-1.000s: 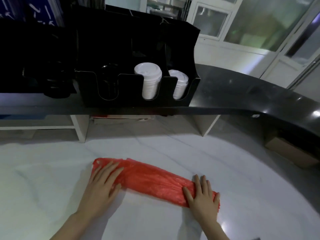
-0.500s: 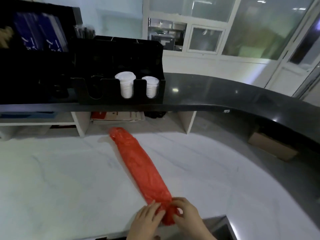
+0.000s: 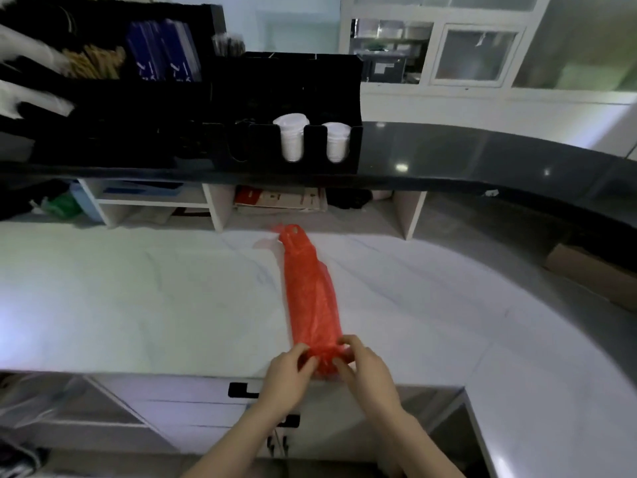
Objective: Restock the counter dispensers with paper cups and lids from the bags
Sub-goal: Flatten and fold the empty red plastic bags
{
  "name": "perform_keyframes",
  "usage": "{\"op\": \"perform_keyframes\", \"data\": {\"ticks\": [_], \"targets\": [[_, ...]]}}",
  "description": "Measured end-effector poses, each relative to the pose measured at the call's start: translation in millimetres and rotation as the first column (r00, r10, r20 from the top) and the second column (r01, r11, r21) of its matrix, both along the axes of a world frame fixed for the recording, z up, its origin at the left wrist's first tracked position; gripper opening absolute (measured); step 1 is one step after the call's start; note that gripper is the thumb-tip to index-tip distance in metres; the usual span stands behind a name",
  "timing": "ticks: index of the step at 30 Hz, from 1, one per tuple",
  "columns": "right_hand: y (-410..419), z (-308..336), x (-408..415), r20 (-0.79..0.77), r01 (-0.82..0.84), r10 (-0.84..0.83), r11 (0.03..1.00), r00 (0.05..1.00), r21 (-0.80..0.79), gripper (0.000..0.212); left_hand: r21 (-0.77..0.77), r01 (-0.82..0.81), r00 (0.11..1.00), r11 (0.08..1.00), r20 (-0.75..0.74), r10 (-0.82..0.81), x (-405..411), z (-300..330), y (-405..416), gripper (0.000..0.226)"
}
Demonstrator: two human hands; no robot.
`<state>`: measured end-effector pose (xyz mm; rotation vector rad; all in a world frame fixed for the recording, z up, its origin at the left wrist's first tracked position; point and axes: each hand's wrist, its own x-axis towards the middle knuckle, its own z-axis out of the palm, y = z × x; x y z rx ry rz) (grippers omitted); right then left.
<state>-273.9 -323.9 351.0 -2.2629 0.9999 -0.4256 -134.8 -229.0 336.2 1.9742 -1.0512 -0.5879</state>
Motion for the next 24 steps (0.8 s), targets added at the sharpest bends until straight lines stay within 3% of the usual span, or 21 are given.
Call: {"op": "perform_keyframes", "data": {"ticks": [2,4,7,10,12,14,16,18,21,24], "targets": [[-4.2,3.6,12.7,-0.028,0.041,-0.041,0.999,0.999,-0.002,0.020,-0.009,-0.056,0.998,0.998,-0.034,0.056,0.7,2.9,-0.7,0.021],[-9.8,4.7,25.7,-0.092,0.013,-0.014,1.000,0.996,-0.014,0.015,-0.022,-0.054,0.996,0.998,0.076,0.055,2.6,1.1,0.8,0.041],[-23.0,2.0,45.1,-0.191,-0.024,0.022,1.000,0.981,-0.010,0.015,-0.035,0.020,0.958,0.999,0.286,-0.009,8.4,-4.9,5.3,0.041],[-33.3,-7.7,61.6,-0.303,-0.031,0.024,0.999,0.953,-0.018,0.021,0.059,0.136,0.835,0.989,0.531,-0.146,21.4,-21.8,8.5,0.048],[-35.3,-13.0,66.4,-0.341,-0.036,0.017,0.998,0.940,-0.051,0.021,0.138,0.196,0.751,0.971,0.615,-0.239,29.1,-28.3,7.7,0.059],[-34.7,-17.1,65.7,-0.307,-0.033,-0.014,0.989,0.952,-0.147,0.021,0.169,0.222,0.735,0.960,0.618,-0.279,36.7,-27.5,5.0,0.061],[-30.3,-19.7,58.5,-0.146,-0.012,-0.025,0.968,0.989,-0.250,0.020,0.166,0.259,0.740,0.952,0.599,-0.306,46.0,-26.9,3.0,0.054],[-26.3,-23.3,46.2,0.001,-0.080,0.084,0.946,0.996,-0.313,0.020,0.162,0.299,0.761,0.940,0.554,-0.337,55.7,-24.2,-1.2,0.044],[-25.1,-28.7,25.6,-0.043,-0.286,0.287,0.909,0.957,-0.302,0.041,0.121,0.318,0.802,0.940,0.495,-0.335,60.8,-17.2,-9.6,0.043],[-34.2,-25.3,27.4,-0.044,-0.282,0.279,0.935,0.959,-0.215,0.044,0.098,0.287,0.852,0.953,0.429,-0.301,62.8,-10.2,-25.7,0.047]]}}
